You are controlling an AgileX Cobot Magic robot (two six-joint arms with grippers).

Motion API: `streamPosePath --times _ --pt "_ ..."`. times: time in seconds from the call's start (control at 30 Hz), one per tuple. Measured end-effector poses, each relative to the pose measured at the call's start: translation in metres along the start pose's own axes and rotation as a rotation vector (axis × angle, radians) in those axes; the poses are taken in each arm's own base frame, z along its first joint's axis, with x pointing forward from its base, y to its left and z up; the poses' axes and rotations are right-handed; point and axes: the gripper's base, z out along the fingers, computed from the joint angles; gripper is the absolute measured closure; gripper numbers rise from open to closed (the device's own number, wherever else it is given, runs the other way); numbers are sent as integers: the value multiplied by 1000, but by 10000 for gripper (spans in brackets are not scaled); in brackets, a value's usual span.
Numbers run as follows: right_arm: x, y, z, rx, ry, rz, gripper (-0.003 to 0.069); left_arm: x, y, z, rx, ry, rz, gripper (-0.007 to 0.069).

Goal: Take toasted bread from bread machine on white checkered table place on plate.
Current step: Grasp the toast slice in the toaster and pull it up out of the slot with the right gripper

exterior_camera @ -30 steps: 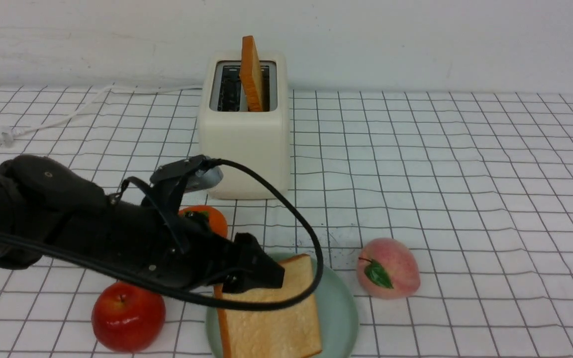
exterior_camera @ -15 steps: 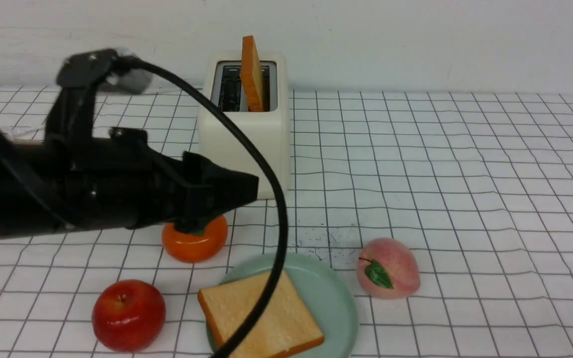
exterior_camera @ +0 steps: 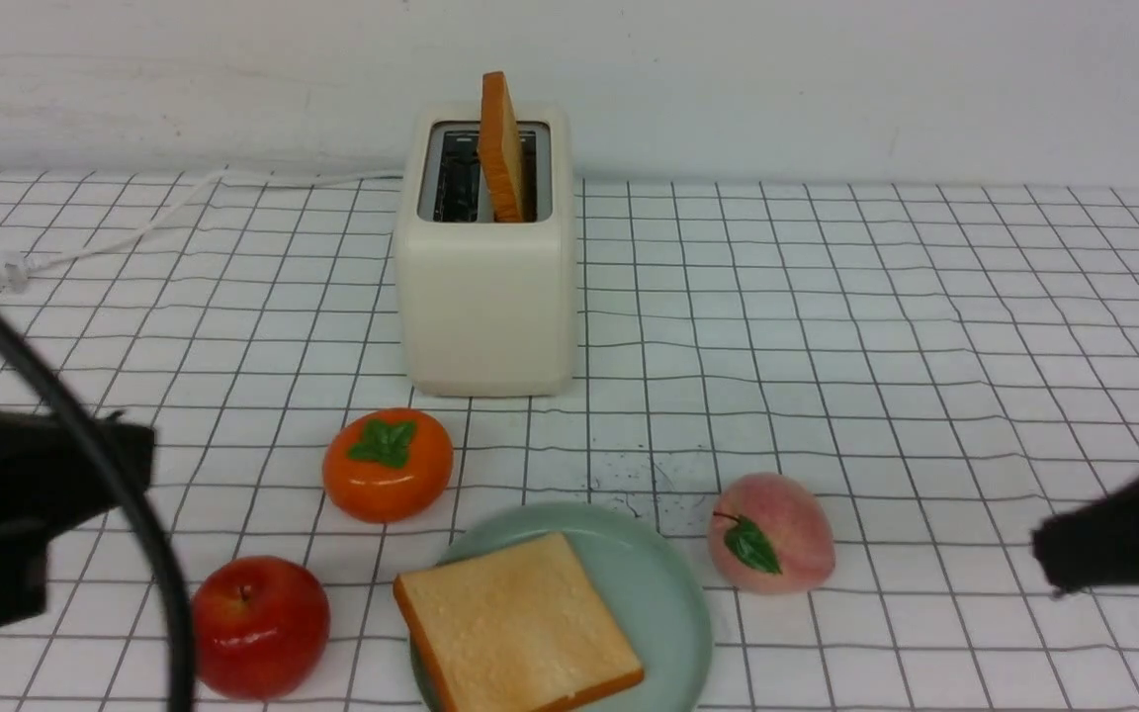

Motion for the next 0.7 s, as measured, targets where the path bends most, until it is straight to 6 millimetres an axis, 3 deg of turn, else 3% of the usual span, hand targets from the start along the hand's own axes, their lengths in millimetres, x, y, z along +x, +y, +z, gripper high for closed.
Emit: streamPosePath --times 0.2,0.27,0.33,0.4,0.47,0.5,0.53,0.57,0.63,0.67,0.7 --pt "-75 37 49 -28 -79 -198 657 10 7 -41 -112 -120 -31 638" --pt "-94 48 61 -19 -133 -245 657 12 7 -48 -116 -135 -35 638" --pt "-130 62 88 5 -232 -307 648 18 6 -57 -115 -142 -42 638" --pt "-143 65 99 14 -276 -315 635 19 6 -59 -114 -146 -43 638" --pt "-174 64 128 36 -351 -304 584 21 6 -63 -111 -152 -43 638" --pt "-178 63 133 38 -356 -300 578 21 6 -63 -111 -154 -43 638" --pt "-194 59 151 51 -393 -289 515 22 5 -64 -111 -156 -42 638" --pt "-195 59 153 53 -397 -289 515 22 5 -64 -110 -157 -42 638" --pt "-213 51 180 77 -430 -292 400 21 5 -65 -110 -162 -39 638" --pt "-216 50 184 81 -435 -295 367 21 5 -65 -109 -166 -38 638" --pt "-224 46 199 96 -450 -308 288 19 5 -65 -104 -186 -38 638"
